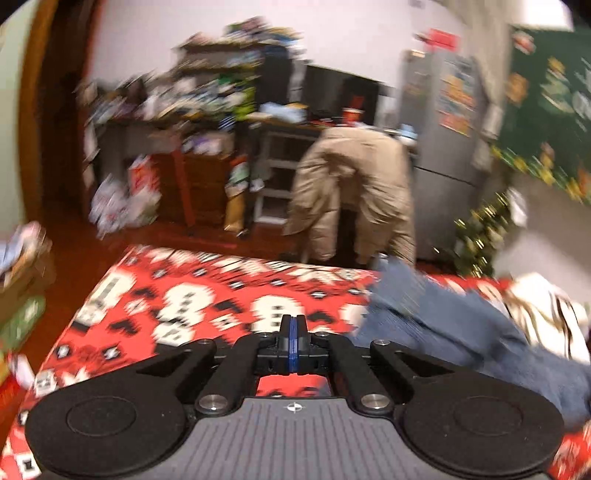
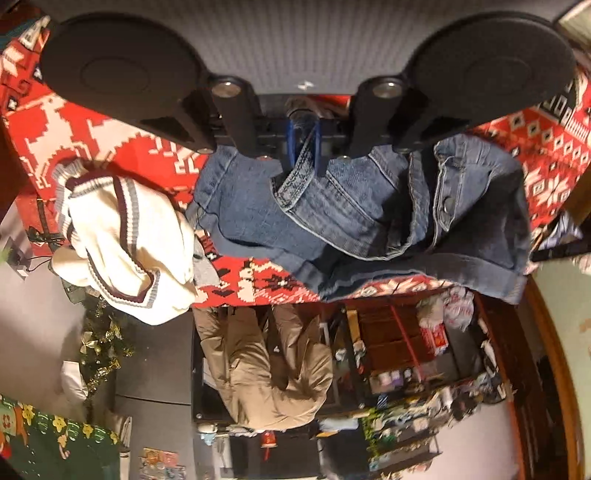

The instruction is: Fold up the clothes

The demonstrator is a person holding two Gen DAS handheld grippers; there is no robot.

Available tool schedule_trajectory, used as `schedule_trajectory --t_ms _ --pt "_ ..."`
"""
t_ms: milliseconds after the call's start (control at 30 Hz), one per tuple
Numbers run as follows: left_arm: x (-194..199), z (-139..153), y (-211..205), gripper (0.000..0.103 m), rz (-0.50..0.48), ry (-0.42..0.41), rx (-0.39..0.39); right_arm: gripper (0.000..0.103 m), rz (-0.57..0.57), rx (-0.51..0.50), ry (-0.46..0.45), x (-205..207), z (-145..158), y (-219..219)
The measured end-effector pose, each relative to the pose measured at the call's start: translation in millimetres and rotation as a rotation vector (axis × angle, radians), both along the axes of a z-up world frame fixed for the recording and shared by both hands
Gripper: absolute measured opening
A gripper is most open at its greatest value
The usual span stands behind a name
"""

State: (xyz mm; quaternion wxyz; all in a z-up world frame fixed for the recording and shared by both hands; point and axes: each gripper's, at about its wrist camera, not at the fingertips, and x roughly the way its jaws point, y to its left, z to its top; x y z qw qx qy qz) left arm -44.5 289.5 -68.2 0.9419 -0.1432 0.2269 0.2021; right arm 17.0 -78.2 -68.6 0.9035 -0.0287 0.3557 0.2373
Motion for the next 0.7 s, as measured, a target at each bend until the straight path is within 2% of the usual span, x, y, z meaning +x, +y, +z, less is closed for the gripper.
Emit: schedule_trajectory --t_ms 100,200,233,267,367,400,467,500,533,567,700 --pt "-0.2 -12.8 14.2 0.000 0.014 0.046 -0.067 0.010 0.024 -0.029 0.021 -14.9 -1.4 -4.3" --pt "-5.6 -18.2 6.9 0.002 -0.078 0.069 -0.111 0.010 0.029 -0.054 0.052 -23.3 -10.5 -5.2" --pt "-8.4 -17.6 -0.3 0.010 -0.113 0.080 -0.107 0.011 0.020 -0.053 0.060 -24.6 -12.6 -5.5" --pt "-11.4 -17.1 -8.2 0.012 -0.145 0.091 -0.098 0.012 0.011 -0.046 0.069 -25.4 -13.8 -6.2" --pt "-21.9 -16.7 -32.4 0.032 -0.229 0.121 -0.070 0.018 -0.007 -0.023 0.066 -28.9 -11.6 -7.3" --pt "-26.5 -16.8 -40.6 0.040 -0.254 0.123 -0.050 0.018 -0.007 -0.027 0.048 -31.8 -8.8 -6.6" --pt "-35.0 -18.7 -56.2 0.049 -0.299 0.124 0.000 0.024 -0.005 -0.035 0.019 -35.4 -3.5 -6.5" --pt "-38.5 -20.3 -65.6 0.058 -0.328 0.128 0.035 0.026 -0.004 -0.034 0.010 -37.3 -1.1 -7.3" --pt "-40.6 -23.3 -75.1 0.067 -0.361 0.136 0.081 0.033 -0.006 -0.030 0.005 -38.8 0.6 -8.4" --pt "-40.9 -28.2 -85.6 0.069 -0.389 0.153 0.136 0.038 -0.007 -0.025 0.004 -40.2 2.1 -9.5" --pt "-35.4 -52.5 -128.4 0.073 -0.478 0.232 0.353 0.042 -0.010 0.003 0.019 -44.2 2.7 -11.9"
